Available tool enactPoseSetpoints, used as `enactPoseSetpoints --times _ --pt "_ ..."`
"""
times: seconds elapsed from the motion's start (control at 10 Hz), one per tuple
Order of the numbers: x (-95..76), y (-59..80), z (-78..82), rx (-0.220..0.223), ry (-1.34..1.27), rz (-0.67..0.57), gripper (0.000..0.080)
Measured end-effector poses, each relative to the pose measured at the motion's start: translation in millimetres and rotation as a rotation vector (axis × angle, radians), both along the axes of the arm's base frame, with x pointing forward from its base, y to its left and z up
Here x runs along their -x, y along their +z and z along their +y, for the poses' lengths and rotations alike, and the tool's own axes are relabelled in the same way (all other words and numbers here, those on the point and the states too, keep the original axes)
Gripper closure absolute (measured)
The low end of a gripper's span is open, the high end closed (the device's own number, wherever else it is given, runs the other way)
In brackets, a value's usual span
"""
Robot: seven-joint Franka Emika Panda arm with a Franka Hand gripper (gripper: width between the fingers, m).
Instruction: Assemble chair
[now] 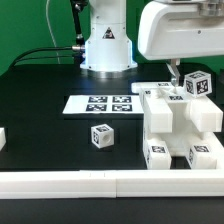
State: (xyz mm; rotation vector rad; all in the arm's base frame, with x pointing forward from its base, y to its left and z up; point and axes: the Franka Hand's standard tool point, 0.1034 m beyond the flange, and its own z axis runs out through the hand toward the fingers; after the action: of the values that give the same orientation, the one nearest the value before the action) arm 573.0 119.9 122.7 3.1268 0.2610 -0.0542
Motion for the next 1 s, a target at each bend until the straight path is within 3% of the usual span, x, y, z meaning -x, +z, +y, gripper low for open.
enactPoseSetpoints --times 0.2,0.3,1.0 --pt "-0.1 0.0 -0.6 0.001 -0.015 0.0 0.0423" --pt "-0.3 0.2 -0.4 0.002 -0.057 -0.001 0.0516" --pt "-0.7 0.1 -2.4 0.019 -0.553 -0.004 0.0515"
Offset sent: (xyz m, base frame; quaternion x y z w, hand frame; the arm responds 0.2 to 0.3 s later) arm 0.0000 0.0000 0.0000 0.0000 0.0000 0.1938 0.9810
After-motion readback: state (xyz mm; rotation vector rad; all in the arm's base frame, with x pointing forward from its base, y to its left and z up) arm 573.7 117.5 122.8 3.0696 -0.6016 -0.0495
